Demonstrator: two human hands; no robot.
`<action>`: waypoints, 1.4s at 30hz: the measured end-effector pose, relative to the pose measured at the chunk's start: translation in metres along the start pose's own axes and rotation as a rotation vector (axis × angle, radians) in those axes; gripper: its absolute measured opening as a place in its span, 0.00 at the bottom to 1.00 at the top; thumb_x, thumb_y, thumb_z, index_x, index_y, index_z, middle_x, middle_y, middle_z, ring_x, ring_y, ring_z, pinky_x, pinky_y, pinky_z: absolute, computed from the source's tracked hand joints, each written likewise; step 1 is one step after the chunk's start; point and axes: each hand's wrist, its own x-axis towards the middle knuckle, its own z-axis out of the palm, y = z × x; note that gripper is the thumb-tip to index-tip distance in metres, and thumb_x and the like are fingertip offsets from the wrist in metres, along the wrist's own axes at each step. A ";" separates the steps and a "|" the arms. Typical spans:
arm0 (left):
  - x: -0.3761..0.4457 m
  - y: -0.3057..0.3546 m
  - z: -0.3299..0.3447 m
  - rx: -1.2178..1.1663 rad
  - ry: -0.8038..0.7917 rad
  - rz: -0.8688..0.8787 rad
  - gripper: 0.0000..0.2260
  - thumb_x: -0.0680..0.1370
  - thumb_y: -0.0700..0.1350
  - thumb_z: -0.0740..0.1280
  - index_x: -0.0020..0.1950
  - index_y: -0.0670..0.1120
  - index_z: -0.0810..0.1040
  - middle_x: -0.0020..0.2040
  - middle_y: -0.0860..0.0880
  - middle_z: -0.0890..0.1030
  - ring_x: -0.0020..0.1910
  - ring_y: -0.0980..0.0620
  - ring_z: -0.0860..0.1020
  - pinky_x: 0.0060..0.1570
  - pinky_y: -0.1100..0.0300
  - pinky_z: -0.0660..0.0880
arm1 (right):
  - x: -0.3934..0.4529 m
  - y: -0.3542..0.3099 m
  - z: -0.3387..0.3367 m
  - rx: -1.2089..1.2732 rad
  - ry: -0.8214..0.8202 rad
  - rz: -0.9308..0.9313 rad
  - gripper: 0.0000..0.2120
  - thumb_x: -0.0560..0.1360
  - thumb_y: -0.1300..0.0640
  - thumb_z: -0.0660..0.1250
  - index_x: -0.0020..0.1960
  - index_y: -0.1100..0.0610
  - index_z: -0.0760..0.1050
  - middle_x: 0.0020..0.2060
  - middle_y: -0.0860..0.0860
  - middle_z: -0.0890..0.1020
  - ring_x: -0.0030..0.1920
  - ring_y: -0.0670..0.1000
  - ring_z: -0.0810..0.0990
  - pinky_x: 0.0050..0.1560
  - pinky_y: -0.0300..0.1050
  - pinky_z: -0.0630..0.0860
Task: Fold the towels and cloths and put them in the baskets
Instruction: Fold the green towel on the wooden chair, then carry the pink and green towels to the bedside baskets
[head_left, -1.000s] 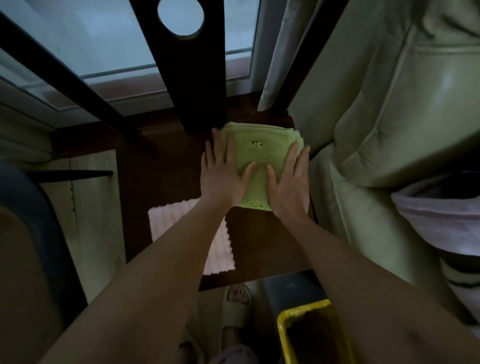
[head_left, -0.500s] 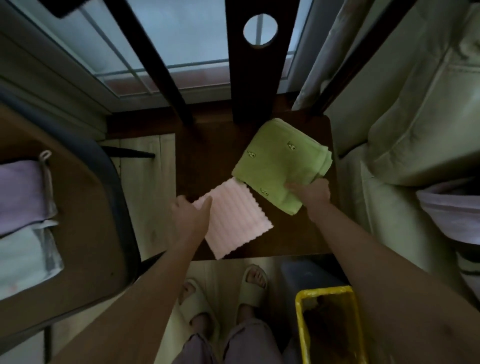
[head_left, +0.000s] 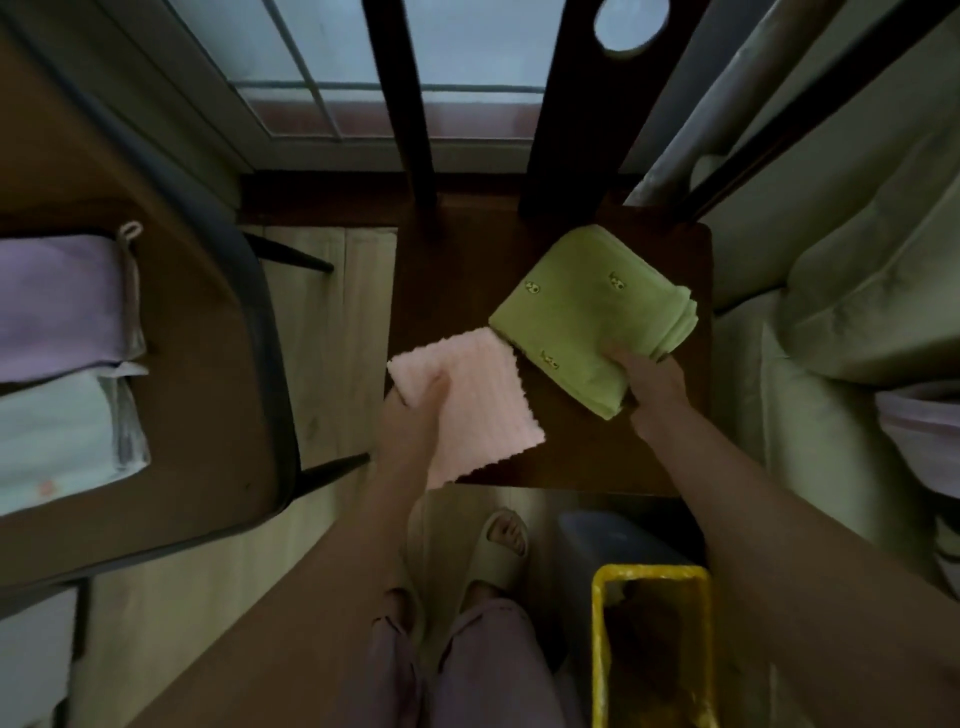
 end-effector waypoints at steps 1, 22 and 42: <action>-0.004 0.005 -0.007 0.028 -0.019 0.045 0.15 0.77 0.53 0.67 0.59 0.45 0.76 0.52 0.50 0.80 0.51 0.51 0.79 0.49 0.59 0.77 | -0.004 -0.002 0.002 -0.004 0.010 -0.007 0.40 0.66 0.52 0.77 0.72 0.57 0.63 0.65 0.52 0.72 0.63 0.55 0.72 0.63 0.53 0.72; -0.228 0.064 -0.379 -0.341 0.557 0.108 0.23 0.76 0.51 0.69 0.67 0.41 0.72 0.60 0.43 0.78 0.59 0.44 0.76 0.57 0.49 0.74 | -0.418 -0.032 0.128 -0.490 -0.570 -0.485 0.26 0.72 0.49 0.72 0.67 0.56 0.71 0.56 0.50 0.78 0.54 0.51 0.78 0.57 0.50 0.76; -0.498 -0.288 -0.723 -1.049 1.316 -0.136 0.18 0.76 0.48 0.70 0.62 0.42 0.77 0.54 0.49 0.79 0.52 0.51 0.77 0.54 0.56 0.74 | -0.841 0.336 0.396 -1.280 -1.588 -0.592 0.11 0.76 0.54 0.69 0.59 0.50 0.77 0.52 0.51 0.83 0.52 0.53 0.82 0.55 0.52 0.79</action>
